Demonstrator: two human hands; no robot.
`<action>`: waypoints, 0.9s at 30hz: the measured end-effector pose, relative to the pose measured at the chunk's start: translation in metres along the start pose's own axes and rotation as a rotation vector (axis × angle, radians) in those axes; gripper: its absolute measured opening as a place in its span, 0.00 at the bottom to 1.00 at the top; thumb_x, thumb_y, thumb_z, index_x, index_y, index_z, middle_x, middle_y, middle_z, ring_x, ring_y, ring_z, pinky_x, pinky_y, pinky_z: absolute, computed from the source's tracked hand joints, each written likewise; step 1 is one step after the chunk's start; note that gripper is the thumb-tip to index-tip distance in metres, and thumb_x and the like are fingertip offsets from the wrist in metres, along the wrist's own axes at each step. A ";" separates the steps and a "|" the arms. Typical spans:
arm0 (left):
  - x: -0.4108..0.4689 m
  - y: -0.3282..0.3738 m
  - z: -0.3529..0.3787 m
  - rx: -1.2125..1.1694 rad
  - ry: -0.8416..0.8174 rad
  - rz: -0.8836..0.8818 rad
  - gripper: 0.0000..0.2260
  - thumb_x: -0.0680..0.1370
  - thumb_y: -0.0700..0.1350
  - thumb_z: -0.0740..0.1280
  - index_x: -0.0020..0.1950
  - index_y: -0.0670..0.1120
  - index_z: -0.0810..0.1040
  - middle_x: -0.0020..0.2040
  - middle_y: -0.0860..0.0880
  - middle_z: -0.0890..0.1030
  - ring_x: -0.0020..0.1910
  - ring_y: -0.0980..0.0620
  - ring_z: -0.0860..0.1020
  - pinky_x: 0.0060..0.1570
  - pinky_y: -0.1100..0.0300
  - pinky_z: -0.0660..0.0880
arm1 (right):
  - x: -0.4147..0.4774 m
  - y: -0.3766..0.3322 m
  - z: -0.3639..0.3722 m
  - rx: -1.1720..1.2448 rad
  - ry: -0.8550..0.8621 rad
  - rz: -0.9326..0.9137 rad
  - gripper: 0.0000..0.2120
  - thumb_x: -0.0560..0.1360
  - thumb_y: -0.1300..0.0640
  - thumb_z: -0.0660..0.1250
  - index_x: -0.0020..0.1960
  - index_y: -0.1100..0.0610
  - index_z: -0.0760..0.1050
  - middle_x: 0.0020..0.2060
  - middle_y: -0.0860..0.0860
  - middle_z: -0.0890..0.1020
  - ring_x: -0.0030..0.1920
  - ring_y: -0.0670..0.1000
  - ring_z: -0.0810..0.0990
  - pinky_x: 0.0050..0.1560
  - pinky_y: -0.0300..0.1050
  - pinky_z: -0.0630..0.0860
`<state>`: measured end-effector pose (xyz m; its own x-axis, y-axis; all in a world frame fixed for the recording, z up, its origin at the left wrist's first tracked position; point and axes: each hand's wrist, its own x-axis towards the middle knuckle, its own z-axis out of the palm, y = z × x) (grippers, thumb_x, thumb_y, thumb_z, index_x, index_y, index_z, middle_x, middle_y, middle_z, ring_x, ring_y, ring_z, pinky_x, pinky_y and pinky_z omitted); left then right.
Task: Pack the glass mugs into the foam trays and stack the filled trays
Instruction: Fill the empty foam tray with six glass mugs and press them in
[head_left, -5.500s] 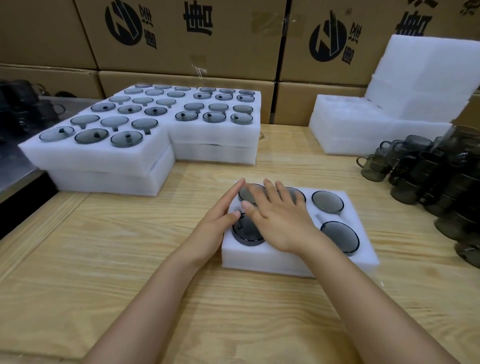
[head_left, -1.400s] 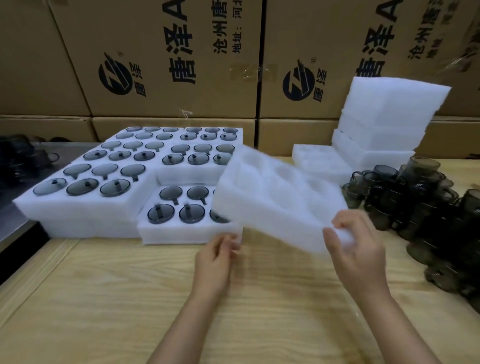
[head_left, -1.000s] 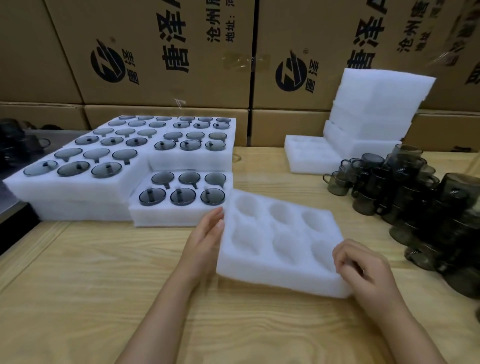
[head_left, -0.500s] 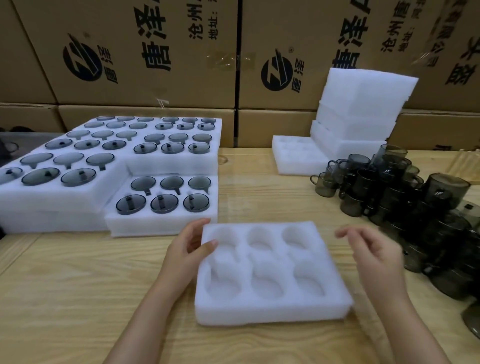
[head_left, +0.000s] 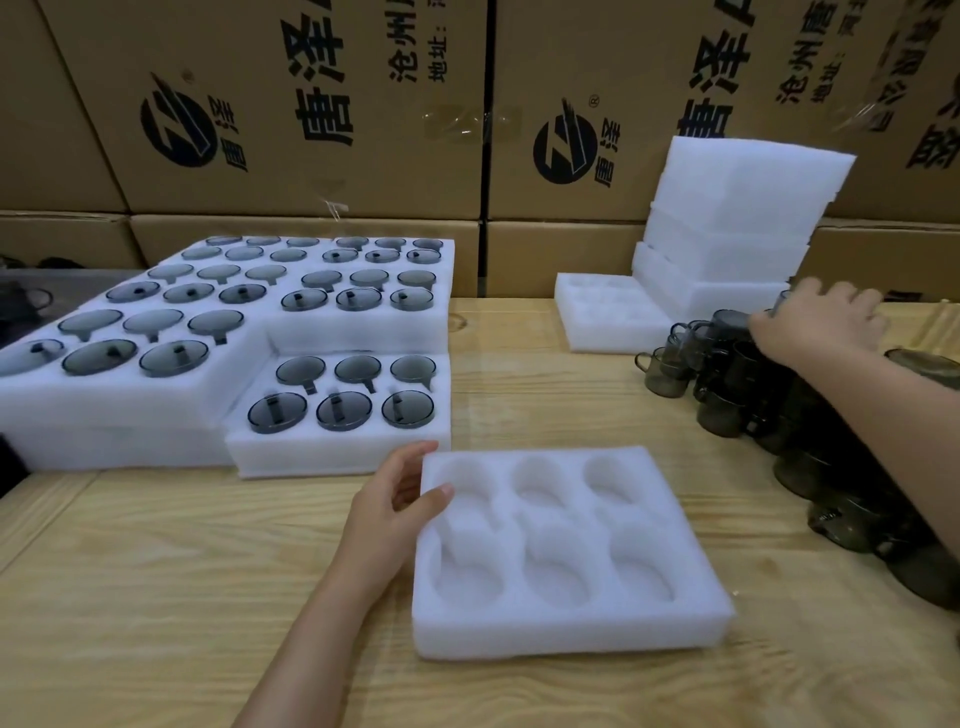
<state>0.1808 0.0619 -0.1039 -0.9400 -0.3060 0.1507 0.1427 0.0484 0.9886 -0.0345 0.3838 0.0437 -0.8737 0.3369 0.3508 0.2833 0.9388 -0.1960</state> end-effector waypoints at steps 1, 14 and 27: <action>0.000 0.000 0.000 -0.001 -0.002 0.003 0.21 0.67 0.45 0.71 0.60 0.50 0.76 0.53 0.48 0.83 0.53 0.51 0.81 0.53 0.56 0.75 | 0.005 0.005 0.001 0.003 -0.035 0.026 0.28 0.76 0.44 0.59 0.67 0.64 0.63 0.66 0.64 0.66 0.67 0.64 0.61 0.63 0.55 0.62; -0.003 0.005 0.001 0.002 0.001 0.005 0.22 0.66 0.44 0.70 0.60 0.48 0.76 0.52 0.48 0.83 0.52 0.51 0.81 0.52 0.58 0.75 | 0.024 0.020 0.010 0.164 -0.107 0.069 0.15 0.78 0.56 0.60 0.55 0.67 0.75 0.56 0.66 0.73 0.59 0.65 0.69 0.45 0.49 0.63; -0.003 0.007 0.001 0.008 -0.014 -0.009 0.22 0.66 0.46 0.72 0.60 0.51 0.77 0.53 0.48 0.83 0.56 0.47 0.80 0.55 0.53 0.76 | -0.136 -0.021 -0.017 1.310 -0.316 -0.298 0.06 0.69 0.62 0.74 0.39 0.53 0.78 0.37 0.46 0.80 0.36 0.45 0.75 0.36 0.33 0.71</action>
<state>0.1839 0.0638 -0.0978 -0.9455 -0.2934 0.1416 0.1317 0.0533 0.9899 0.0853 0.3197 0.0156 -0.9368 -0.0591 0.3448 -0.3498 0.1597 -0.9231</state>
